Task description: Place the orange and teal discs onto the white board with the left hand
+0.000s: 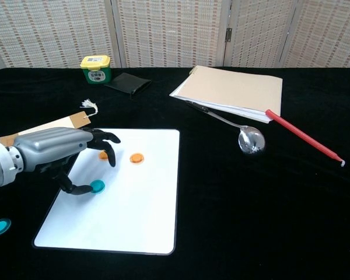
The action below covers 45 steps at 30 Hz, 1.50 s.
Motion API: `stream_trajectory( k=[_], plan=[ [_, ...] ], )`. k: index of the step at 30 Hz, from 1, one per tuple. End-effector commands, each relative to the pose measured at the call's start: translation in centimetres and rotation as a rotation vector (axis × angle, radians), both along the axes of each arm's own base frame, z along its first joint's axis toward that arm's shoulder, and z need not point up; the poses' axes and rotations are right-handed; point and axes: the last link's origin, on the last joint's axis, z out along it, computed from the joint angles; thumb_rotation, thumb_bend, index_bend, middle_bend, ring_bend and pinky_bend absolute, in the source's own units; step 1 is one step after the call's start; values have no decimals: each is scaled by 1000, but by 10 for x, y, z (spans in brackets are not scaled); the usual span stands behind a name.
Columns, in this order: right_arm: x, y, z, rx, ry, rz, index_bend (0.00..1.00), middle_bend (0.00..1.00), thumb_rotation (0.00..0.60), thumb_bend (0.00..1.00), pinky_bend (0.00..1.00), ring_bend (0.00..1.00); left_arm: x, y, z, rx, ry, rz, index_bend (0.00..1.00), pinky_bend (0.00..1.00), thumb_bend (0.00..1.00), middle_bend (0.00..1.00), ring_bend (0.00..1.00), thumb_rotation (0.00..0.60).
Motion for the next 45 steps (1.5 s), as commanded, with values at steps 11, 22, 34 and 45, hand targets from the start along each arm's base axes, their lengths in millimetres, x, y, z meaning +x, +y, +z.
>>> stream_trajectory(
  k=[11, 22, 34, 45],
  plan=[
    [4, -4, -4, 15, -1, 17, 28, 23, 600, 443, 0, 0, -41, -20, 48, 65, 51, -8, 429, 0, 342, 104, 0, 600],
    [12, -7, -6, 28, 8, 42, 28, 23, 600, 443, 0, 0, -85, -59, 65, 65, 69, 39, 432, 0, 343, 104, 0, 600],
    [14, -10, -7, 36, 12, 43, 27, 23, 600, 443, 0, 0, -111, -88, 65, 50, 61, 95, 432, 0, 344, 104, 0, 600],
    [15, -14, -9, 45, 12, 48, 27, 23, 600, 443, 0, 0, -117, -97, 56, 29, 53, 132, 438, 0, 344, 104, 0, 600]
  ],
)
